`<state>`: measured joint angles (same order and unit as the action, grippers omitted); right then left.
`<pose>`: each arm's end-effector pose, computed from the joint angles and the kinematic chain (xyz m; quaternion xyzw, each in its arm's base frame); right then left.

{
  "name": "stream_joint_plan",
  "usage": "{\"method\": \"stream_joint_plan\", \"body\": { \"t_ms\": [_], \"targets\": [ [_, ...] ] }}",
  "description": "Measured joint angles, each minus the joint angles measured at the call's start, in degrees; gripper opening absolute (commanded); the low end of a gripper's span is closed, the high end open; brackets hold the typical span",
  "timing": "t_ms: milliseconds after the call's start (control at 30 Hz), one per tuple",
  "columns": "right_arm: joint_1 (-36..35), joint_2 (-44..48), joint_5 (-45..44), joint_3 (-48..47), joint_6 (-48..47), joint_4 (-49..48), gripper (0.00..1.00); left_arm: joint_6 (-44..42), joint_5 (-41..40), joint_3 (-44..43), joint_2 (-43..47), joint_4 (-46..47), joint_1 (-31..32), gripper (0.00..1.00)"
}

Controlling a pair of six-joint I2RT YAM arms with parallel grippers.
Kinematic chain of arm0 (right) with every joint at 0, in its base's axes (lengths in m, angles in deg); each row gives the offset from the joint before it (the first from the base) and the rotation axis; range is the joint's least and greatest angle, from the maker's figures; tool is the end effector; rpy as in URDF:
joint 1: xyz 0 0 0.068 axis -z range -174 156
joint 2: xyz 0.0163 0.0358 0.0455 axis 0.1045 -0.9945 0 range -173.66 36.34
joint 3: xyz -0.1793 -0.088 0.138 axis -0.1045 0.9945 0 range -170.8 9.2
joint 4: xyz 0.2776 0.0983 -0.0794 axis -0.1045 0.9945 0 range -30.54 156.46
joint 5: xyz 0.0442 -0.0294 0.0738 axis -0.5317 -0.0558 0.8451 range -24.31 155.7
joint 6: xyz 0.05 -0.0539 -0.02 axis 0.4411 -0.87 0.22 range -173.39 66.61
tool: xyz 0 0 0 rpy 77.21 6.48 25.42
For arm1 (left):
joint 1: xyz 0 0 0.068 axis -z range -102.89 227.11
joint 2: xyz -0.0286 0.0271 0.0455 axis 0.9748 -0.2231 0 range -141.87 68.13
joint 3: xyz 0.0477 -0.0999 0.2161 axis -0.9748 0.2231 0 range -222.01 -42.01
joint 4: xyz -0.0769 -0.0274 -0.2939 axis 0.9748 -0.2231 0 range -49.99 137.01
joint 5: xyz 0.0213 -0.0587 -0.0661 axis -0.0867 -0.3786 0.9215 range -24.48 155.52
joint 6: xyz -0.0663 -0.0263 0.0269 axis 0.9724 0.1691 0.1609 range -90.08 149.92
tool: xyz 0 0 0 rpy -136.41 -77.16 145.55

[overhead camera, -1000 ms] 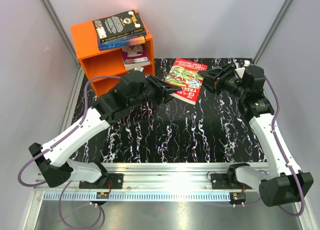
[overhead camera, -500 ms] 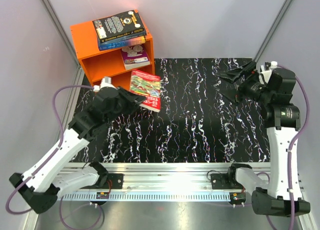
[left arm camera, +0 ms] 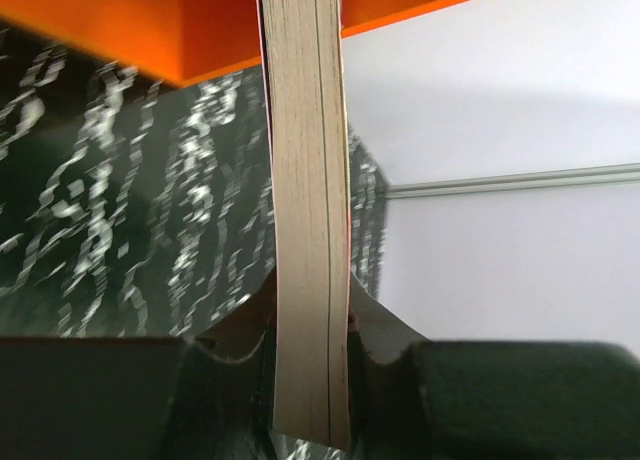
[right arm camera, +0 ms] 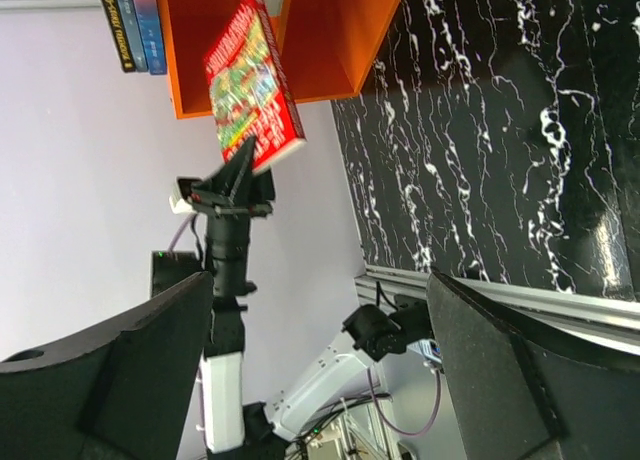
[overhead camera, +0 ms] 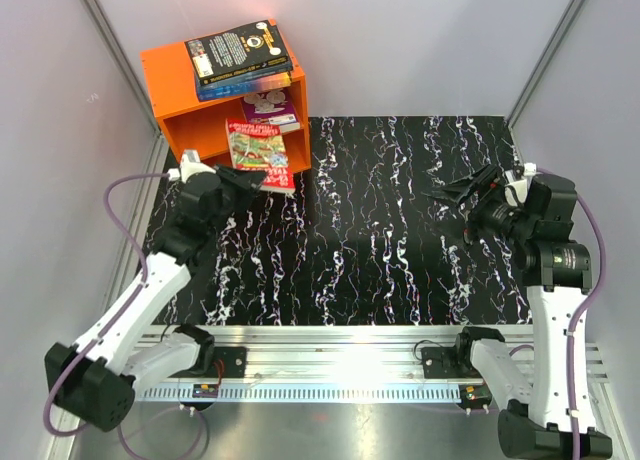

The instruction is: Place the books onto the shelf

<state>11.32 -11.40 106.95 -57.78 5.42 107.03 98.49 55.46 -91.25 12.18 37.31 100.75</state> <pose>0.2293 0.0214 0.3802 0.2736 0.7769 0.4859 0.2922 0.2956 -0.1170 0.2932 -0.3534 0.7171 -0.3812 0.4643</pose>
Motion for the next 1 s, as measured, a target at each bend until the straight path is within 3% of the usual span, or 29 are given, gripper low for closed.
{"method": "stream_joint_plan", "body": {
  "t_ms": [200, 500, 767, 900, 1000],
  "targets": [
    [0.0, 0.5, 0.0, 0.3, -2.6, 2.6, 0.93, 0.9, 4.5, -1.0, -7.0, 11.0, -3.0, 0.00],
    [0.0, -1.3, 0.0, 2.6, -3.3, 2.5, 0.92, 3.0, 6.9, -3.9, -12.8, 18.4, -4.1, 0.00],
    [0.0, -3.4, 0.0, 4.3, -3.4, 0.3, 0.91, 4.2, 4.4, -9.3, -25.0, 22.6, -4.6, 0.00],
    [0.0, -3.9, 0.0, 4.5, -3.6, 0.2, 0.91, 6.1, 2.3, -12.2, -31.5, 24.0, -4.8, 0.08],
    [0.0, -4.0, 0.0, 4.5, -3.8, 0.2, 0.91, 7.6, 1.0, -14.5, -35.6, 24.9, -4.9, 0.25]
  ]
}}
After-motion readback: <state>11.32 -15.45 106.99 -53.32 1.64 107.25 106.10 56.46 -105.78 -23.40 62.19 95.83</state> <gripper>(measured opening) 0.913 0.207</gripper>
